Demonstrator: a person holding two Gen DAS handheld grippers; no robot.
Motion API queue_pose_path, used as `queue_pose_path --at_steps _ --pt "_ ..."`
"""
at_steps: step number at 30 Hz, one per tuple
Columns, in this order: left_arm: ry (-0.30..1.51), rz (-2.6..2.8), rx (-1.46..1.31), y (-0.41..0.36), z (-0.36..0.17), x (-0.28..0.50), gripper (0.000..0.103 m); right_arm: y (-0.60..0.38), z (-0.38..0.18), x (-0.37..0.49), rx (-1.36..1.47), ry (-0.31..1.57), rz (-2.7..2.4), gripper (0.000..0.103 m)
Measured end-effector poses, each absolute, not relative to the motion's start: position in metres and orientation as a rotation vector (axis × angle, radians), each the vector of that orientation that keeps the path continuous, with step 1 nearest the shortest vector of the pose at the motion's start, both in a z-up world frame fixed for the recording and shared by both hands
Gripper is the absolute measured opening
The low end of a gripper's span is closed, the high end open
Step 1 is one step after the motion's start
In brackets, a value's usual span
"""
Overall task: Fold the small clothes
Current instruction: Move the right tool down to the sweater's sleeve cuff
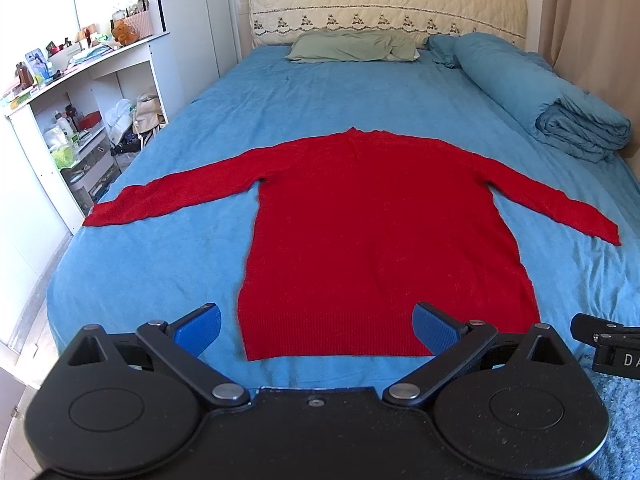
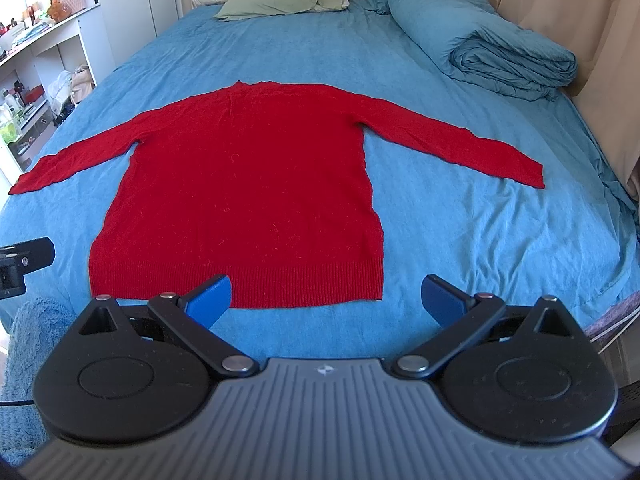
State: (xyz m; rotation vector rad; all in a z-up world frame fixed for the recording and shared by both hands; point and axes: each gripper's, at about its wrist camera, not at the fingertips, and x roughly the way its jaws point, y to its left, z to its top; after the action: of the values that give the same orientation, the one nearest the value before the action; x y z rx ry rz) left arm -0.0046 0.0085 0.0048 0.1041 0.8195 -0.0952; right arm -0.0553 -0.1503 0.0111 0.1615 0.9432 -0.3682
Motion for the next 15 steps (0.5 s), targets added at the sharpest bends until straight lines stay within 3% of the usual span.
queue_pose_path --at_steps 7,15 --pt "0.774 -0.151 0.08 -0.001 0.022 0.026 0.103 -0.167 0.016 -0.049 0.195 0.93 -0.387 0.103" --pt "0.707 -0.215 0.108 -0.047 0.04 0.119 0.103 -0.249 0.021 -0.011 0.259 0.864 -0.492 0.103"
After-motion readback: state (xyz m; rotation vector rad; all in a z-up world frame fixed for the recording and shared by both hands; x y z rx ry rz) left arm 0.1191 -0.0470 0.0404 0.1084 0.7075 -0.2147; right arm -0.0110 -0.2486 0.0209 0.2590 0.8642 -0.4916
